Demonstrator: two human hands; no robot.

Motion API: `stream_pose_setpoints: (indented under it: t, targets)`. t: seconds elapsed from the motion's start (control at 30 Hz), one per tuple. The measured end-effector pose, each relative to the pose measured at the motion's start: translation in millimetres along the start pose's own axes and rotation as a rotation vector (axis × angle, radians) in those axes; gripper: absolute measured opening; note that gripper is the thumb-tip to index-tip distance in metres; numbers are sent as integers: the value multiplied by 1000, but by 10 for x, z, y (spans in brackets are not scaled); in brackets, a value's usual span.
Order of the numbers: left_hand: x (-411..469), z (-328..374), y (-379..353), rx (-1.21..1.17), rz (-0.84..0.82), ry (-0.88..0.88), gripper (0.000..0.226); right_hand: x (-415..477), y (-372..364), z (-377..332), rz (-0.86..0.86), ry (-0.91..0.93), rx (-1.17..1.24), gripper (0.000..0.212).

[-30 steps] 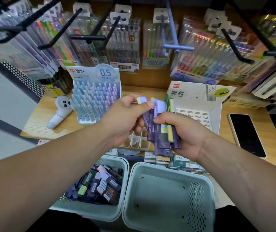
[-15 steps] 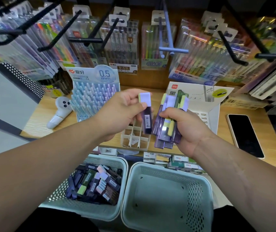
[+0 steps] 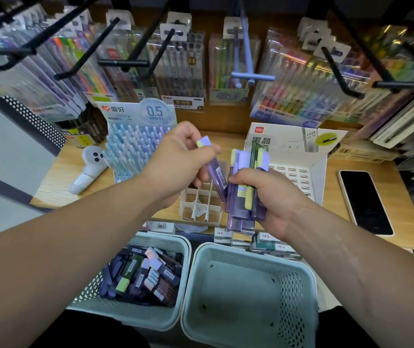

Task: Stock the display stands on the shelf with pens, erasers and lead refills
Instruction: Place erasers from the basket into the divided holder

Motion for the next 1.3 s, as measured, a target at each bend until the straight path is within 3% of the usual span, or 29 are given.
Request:
stream_pose_setpoints:
  t: [0.27, 0.47, 0.67, 0.77, 1.0, 1.2, 1.3]
  targets:
    - [-9, 32, -5, -285, -277, 108, 42, 51, 46, 6, -75, -59, 51, 21]
    - [51, 49, -7, -358, -288, 110, 41, 29, 62, 13, -75, -75, 70, 13]
    - [207, -76, 97, -4, -32, -93, 13, 73, 194, 11, 48, -73, 69, 20]
    - [274, -172, 122, 210, 17, -193, 15, 82, 274, -17, 60, -62, 72, 23]
    - [430, -420, 23, 439, 7, -209, 16, 50, 315, -14, 42, -68, 40, 21]
    - [444, -484, -72, 689, -7, -316, 8, 22, 330, -41, 33, -80, 61, 22]
    - [435, -476, -104, 773, 0, -383, 15, 18, 347, -58, 28, -81, 73, 25]
Point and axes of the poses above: each hand's wrist, its own x-axis towards the middle knuckle, its own y-axis out of the back of the hand, z = x × y, the point moved 4 cm from there along x, towards the middle knuckle, and after that the axes turned 13 degrees about z, right-handed, at the moved point
